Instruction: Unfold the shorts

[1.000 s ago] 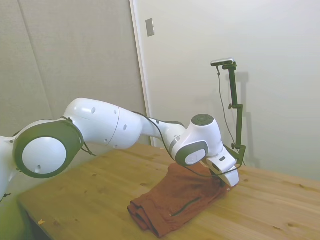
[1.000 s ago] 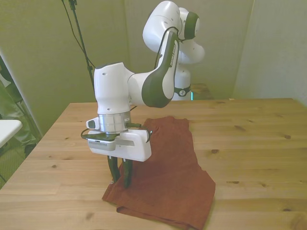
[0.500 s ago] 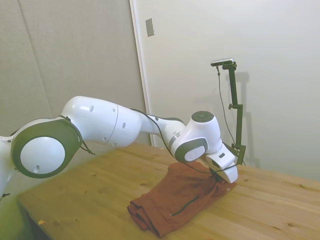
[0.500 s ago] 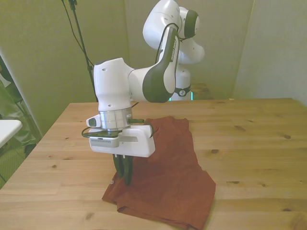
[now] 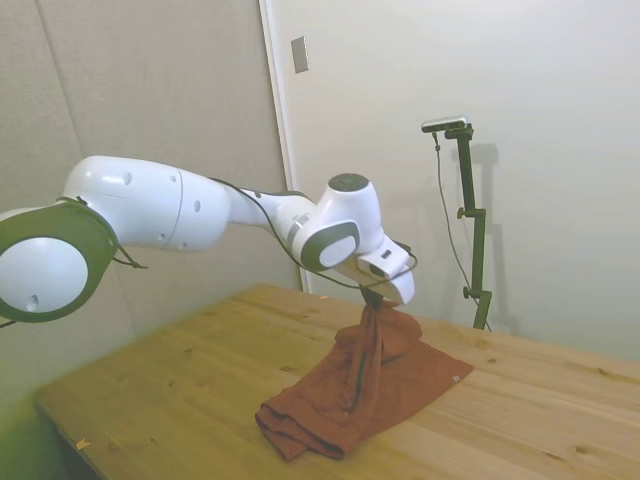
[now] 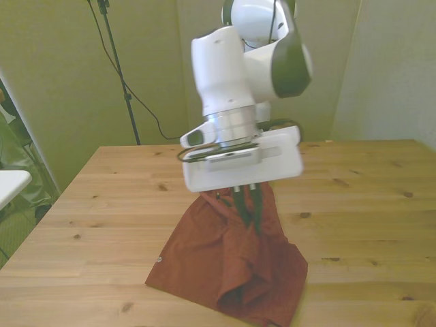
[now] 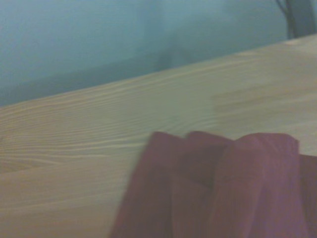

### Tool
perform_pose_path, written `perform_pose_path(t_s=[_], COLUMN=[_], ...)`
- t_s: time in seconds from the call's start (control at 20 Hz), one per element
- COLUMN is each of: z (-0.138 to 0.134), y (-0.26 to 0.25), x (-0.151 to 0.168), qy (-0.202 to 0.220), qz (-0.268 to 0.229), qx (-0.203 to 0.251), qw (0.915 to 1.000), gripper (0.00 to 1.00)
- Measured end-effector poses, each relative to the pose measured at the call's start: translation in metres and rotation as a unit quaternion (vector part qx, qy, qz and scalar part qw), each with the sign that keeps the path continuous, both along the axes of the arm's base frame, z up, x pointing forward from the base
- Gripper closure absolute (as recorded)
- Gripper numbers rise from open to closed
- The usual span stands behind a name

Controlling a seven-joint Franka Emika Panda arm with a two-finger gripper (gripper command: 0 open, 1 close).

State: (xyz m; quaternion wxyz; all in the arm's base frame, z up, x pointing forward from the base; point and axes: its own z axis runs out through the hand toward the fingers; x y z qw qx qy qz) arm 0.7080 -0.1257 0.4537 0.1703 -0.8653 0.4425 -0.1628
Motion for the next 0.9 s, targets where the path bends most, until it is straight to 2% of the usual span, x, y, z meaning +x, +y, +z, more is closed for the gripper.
perform_pose_path(t_s=[0.2,0.45,0.65,0.9], z=[0.018,0.022,0.008,-0.020], y=[0.070,0.109,0.134,0.182], x=[0.018,0.049,0.067,0.074], qy=[0.002,0.004,0.003,0.014], qz=[0.025,0.034,0.048,0.080], qx=[-0.007,0.004,0.001,-0.015], qw=[0.9997,0.9994,0.9988,0.9966], gripper=[1.00,1.00,1.00,1.00])
